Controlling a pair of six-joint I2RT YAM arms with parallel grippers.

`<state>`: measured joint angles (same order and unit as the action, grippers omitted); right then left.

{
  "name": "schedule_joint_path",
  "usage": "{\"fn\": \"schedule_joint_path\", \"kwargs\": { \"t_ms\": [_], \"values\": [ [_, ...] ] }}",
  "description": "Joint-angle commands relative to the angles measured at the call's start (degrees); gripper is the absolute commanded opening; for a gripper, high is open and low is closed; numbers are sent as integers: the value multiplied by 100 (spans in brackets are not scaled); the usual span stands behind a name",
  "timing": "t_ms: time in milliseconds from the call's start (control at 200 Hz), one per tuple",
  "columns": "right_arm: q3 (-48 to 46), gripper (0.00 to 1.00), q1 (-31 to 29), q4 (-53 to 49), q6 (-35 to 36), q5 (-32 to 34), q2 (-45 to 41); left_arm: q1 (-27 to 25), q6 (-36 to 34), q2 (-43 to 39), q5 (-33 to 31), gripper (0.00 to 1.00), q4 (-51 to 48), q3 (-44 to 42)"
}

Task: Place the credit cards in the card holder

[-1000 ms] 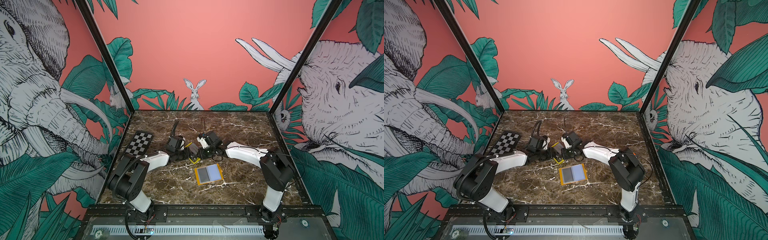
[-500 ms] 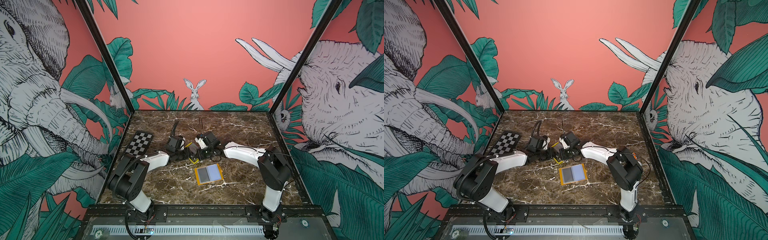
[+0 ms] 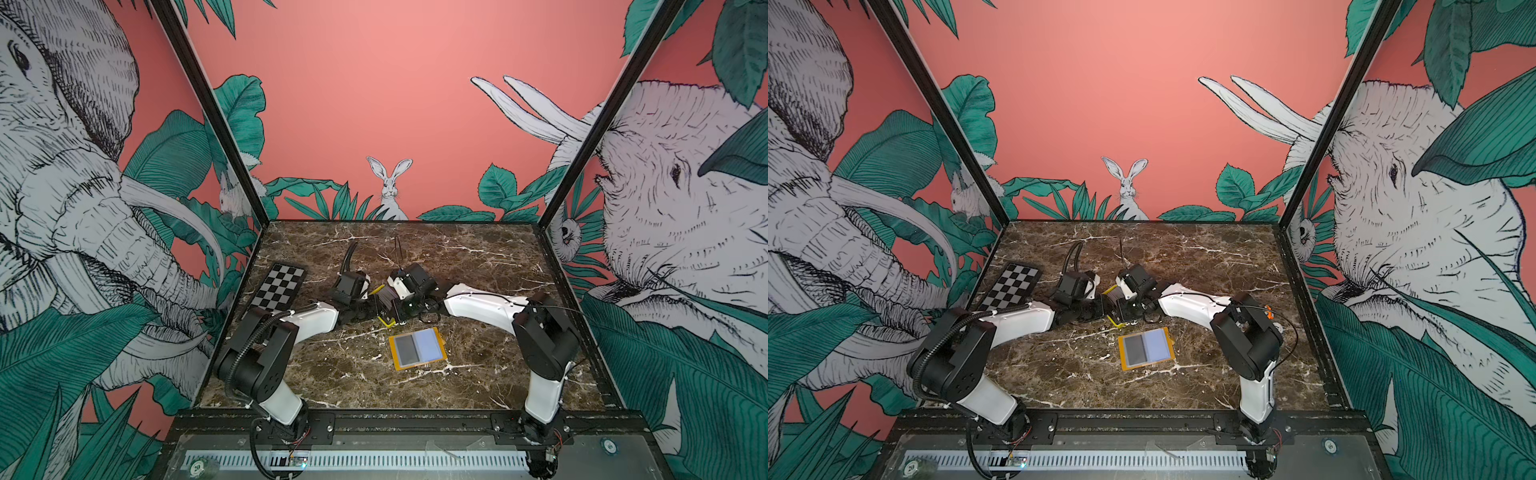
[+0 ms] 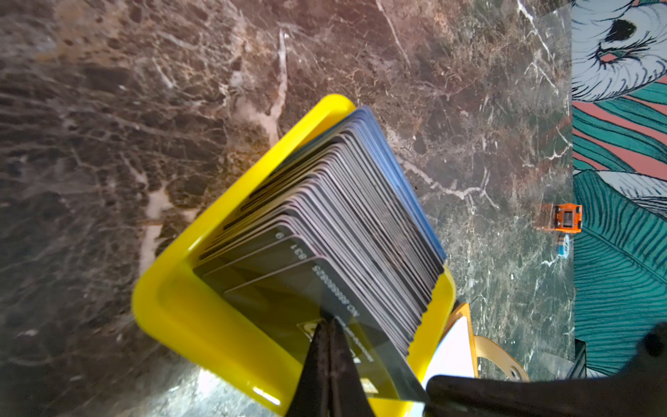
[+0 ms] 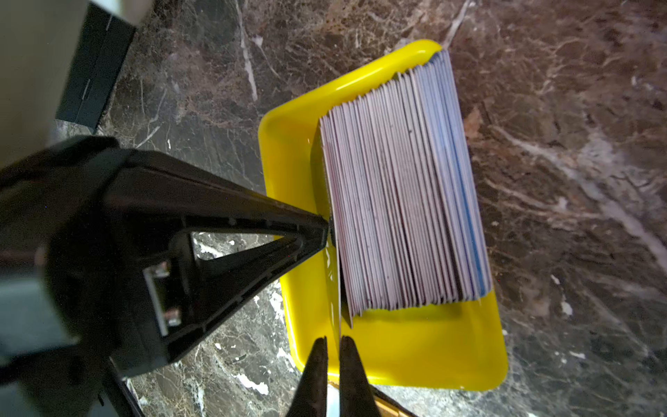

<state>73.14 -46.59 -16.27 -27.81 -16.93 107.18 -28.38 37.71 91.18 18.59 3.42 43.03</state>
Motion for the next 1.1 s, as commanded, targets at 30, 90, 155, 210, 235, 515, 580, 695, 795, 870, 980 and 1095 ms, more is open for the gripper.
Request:
{"fn": "schedule_joint_path", "kwargs": {
  "t_ms": [30,90,155,210,235,515,580,695,795,870,980,1095],
  "values": [
    [165,10,-99,-54,104,62,126,17,35,-30,31,6,-8,-110],
    [342,10,-130,-103,139,103,153,16,49,-52,40,6,-8,-110],
    [401,10,-155,-152,166,140,180,17,64,-90,49,6,0,-116],
    [445,10,-180,-183,183,160,198,17,78,-138,60,6,-2,-102],
    [466,10,-190,-206,201,165,206,17,86,-166,67,6,-7,-106],
    [699,11,-297,-343,258,241,387,17,78,-481,40,6,-191,-103],
    [743,12,-315,-374,247,260,435,17,78,-551,29,6,-232,-126],
    [804,14,-342,-381,237,277,475,17,78,-694,-29,6,-263,-219],
    [842,19,-360,-392,223,309,511,25,88,-813,-79,6,-289,-285],
    [873,19,-368,-408,179,364,543,26,120,-877,-82,6,-289,-329],
    [899,19,-369,-387,131,379,580,27,169,-965,-71,6,-266,-395],
    [962,19,-395,-419,95,461,644,30,225,-1093,-42,6,-168,-493]
  ]
}}
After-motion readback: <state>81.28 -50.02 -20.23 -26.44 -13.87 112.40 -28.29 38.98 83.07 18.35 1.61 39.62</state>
